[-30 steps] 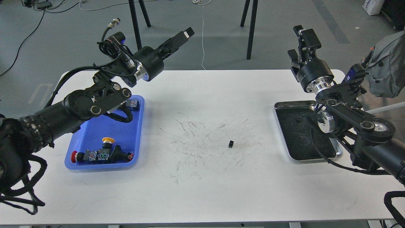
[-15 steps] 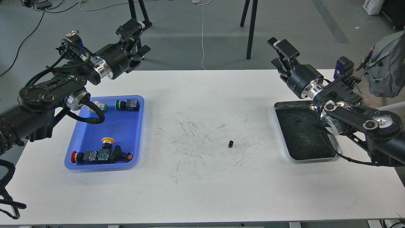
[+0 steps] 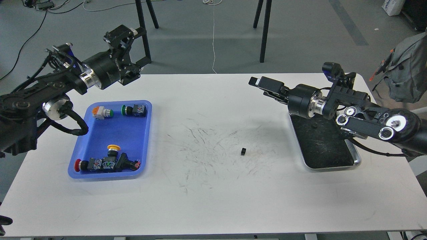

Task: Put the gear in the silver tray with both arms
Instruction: 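Reach the right gripper to the black gear on the table and grasp it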

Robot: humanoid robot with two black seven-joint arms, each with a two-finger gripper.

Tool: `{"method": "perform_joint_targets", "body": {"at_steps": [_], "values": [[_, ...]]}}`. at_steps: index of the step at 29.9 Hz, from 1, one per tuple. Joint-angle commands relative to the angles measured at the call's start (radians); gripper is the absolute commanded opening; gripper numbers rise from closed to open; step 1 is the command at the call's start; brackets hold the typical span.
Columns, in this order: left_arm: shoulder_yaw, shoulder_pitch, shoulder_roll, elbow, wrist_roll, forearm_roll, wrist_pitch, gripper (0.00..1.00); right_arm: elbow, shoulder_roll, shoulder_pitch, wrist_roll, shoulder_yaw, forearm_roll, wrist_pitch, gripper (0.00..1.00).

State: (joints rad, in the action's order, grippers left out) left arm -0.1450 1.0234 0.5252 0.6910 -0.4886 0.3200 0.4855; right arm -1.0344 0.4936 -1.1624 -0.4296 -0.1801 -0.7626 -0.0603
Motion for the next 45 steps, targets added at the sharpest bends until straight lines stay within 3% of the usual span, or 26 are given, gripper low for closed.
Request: {"method": "perform_joint_targets", "body": {"at_steps": [1,20,45], "values": [[-0.002,-0.003,0.012,-0.002,0.000,-0.022,0.003,1.00,-0.006,-0.006,-0.037,0.000,-0.068,-0.082,-0.021,0.95],[-0.027,-0.049,-0.007,-0.044,0.000,-0.220,0.003,1.00,-0.003,-0.047,-0.112,-0.020,-0.212,-0.437,-0.050,0.95],[-0.056,-0.074,-0.013,-0.056,0.000,-0.276,0.003,1.00,0.149,-0.262,-0.120,-0.059,-0.410,-0.552,-0.045,0.91]]}}
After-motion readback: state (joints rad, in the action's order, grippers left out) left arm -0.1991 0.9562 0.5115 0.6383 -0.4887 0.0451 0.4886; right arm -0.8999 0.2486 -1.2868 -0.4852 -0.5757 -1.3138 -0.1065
